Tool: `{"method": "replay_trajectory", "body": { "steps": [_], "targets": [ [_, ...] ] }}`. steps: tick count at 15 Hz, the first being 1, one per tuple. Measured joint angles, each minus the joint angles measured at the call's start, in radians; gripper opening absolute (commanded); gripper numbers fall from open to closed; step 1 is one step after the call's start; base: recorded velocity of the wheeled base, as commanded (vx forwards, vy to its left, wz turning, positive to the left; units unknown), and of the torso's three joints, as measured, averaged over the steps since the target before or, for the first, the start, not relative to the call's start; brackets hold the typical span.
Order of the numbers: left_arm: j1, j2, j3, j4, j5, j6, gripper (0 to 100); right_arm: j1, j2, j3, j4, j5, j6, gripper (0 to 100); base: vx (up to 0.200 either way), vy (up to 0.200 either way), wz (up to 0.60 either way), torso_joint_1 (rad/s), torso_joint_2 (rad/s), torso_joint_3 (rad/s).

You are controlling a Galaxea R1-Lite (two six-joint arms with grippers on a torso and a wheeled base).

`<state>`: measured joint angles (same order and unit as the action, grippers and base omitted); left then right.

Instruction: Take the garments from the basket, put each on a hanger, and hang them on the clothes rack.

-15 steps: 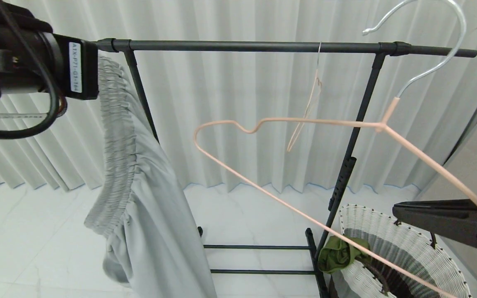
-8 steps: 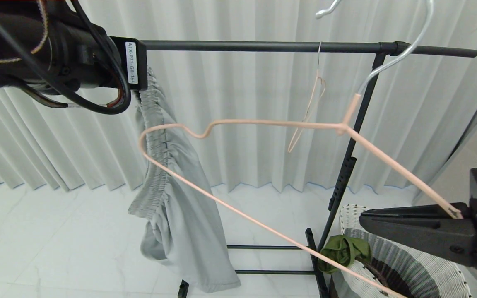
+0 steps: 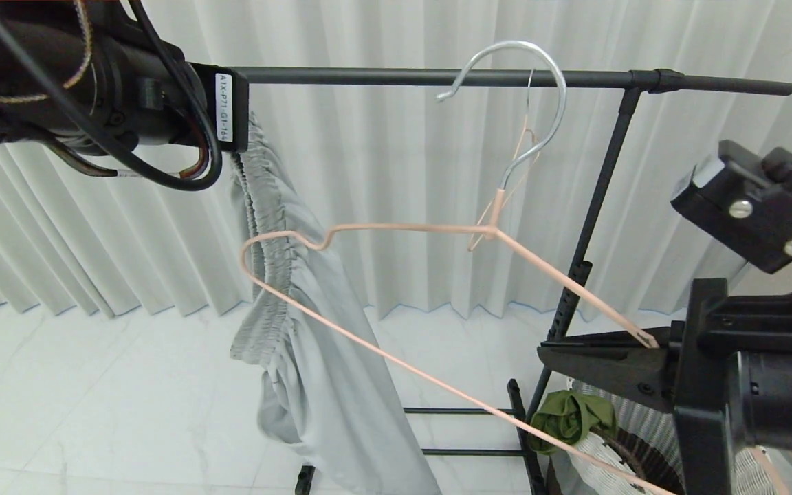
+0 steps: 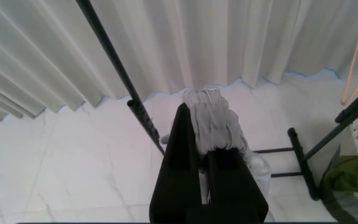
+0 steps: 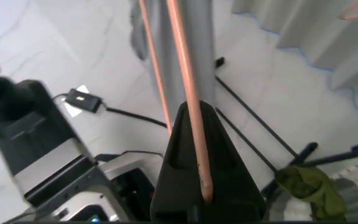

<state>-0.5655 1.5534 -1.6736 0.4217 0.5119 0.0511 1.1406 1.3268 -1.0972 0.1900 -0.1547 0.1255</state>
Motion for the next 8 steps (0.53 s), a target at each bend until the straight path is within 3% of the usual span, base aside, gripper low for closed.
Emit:
{"method": "replay_trajectory", "body": {
  "steps": [4,8],
  "targets": [
    [0.006,0.0,0.001,0.0,0.001,0.059,0,-0.076,0.007,-0.016,0.002,-0.033,0.0,0,0.0,0.0,0.0,0.0,0.0,0.0],
    [0.003,-0.002,0.006,0.001,0.002,0.071,0,-0.126,0.01,-0.045,-0.008,-0.034,-0.001,0,0.0,0.0,0.0,0.0,0.0,0.0]
  ]
}}
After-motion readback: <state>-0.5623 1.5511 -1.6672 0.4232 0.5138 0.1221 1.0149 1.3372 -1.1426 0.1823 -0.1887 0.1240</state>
